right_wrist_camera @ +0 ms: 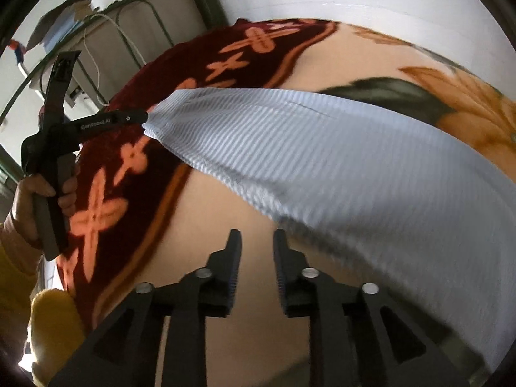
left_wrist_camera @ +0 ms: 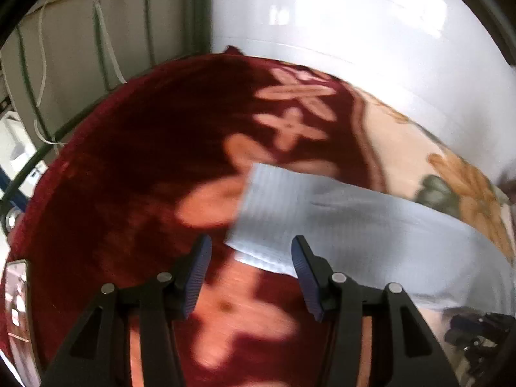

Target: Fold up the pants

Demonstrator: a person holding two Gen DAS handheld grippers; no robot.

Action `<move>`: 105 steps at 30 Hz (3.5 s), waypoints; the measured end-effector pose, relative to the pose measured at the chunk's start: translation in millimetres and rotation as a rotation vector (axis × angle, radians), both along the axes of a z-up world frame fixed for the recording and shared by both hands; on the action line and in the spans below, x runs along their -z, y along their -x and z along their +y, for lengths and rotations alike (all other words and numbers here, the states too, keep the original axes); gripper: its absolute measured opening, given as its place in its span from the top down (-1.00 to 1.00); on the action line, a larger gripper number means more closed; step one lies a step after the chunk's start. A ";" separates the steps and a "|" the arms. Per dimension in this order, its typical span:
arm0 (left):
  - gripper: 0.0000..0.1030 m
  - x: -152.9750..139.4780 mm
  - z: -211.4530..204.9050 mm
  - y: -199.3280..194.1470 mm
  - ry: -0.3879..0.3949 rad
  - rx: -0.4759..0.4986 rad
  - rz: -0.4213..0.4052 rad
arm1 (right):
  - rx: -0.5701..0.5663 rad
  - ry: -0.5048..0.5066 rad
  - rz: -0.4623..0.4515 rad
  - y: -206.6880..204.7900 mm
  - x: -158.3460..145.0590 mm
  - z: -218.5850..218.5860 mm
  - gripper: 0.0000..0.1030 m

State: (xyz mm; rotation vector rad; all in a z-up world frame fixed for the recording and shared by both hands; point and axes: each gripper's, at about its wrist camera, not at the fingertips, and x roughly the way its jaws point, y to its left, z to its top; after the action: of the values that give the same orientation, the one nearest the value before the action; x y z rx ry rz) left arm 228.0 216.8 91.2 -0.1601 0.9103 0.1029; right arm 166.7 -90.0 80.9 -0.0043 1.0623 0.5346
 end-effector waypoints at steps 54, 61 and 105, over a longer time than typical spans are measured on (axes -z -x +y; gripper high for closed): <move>0.15 41.7 -522.3 129.3 0.078 0.768 0.131 | 0.836 -0.137 0.089 123.0 5.5 -499.9 0.34; 0.90 23.1 -511.5 134.1 0.065 0.814 0.193 | 0.732 0.102 -0.018 118.4 -36.4 -486.6 0.44; 0.74 47.5 -518.5 121.1 0.117 0.798 0.278 | 0.691 0.280 -0.096 49.2 -28.3 -477.8 0.43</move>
State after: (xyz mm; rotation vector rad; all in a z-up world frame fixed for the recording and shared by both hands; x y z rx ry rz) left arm 106.9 -301.7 43.7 0.1209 1.1994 -0.6834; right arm 117.4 -567.8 109.3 0.0876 0.9631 -0.2376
